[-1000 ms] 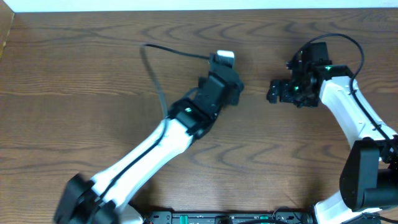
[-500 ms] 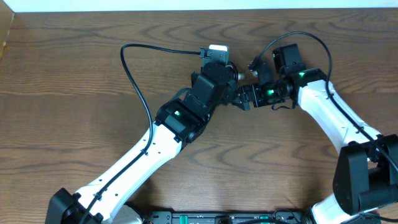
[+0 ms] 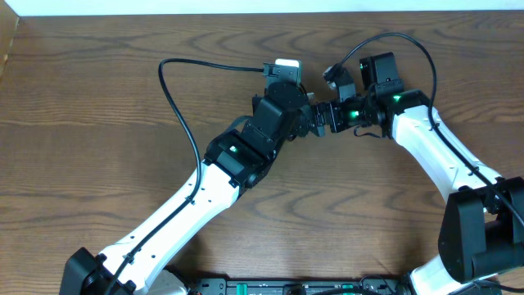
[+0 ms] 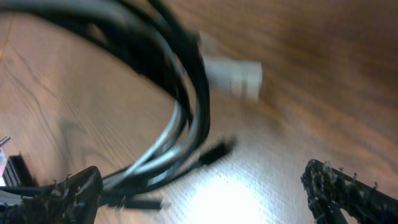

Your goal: Untangle cables

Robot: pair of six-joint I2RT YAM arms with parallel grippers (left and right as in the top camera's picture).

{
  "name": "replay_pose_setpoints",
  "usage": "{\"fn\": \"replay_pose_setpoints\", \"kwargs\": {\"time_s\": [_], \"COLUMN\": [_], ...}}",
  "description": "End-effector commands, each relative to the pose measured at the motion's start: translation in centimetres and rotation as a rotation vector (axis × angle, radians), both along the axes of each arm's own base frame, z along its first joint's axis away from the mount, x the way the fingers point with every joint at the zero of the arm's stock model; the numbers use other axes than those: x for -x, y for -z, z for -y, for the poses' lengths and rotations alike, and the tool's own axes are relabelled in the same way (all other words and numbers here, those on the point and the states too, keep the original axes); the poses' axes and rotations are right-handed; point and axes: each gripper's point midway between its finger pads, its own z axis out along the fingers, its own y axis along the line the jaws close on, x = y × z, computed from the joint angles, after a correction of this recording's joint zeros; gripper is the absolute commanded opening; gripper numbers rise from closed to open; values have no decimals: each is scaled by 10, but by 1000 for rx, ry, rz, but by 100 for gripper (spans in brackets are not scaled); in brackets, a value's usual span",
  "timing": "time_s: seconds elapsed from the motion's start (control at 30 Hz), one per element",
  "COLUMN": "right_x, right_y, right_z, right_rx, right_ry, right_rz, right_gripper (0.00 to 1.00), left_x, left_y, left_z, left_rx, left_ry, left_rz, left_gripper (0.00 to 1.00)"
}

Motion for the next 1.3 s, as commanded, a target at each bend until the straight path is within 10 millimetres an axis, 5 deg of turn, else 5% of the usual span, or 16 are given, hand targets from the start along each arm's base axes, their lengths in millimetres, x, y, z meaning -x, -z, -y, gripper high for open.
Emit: {"fn": "replay_pose_setpoints", "kwargs": {"time_s": [0.0,0.53,0.57,0.67,0.77,0.97,1.27], "right_x": [0,1,1,-4,-6,-2,-13], "right_y": [3,13,14,22,31,45,7], "right_z": [-4,-36,-37,-33,-27,-7,37], "right_rx": [-34,-94,-84,-21,32,91,54], "right_ry": [10,1,14,77,111,167,269], "right_rz": [-14,63,61,61,56,-10,25], "right_gripper": [99,99,97,58,2,1,1], "left_x": [0,1,1,2,2,0,2], "left_y": [-7,-17,-17,-19,-19,-13,7], "left_z": [1,1,2,5,5,-6,-36], "left_rx": [38,80,87,99,98,46,-101], "left_ry": [-8,-19,-20,-2,-2,-43,-142], "left_rz": [3,14,13,12,13,13,-22], "left_gripper": [8,7,8,8,7,7,8]}}
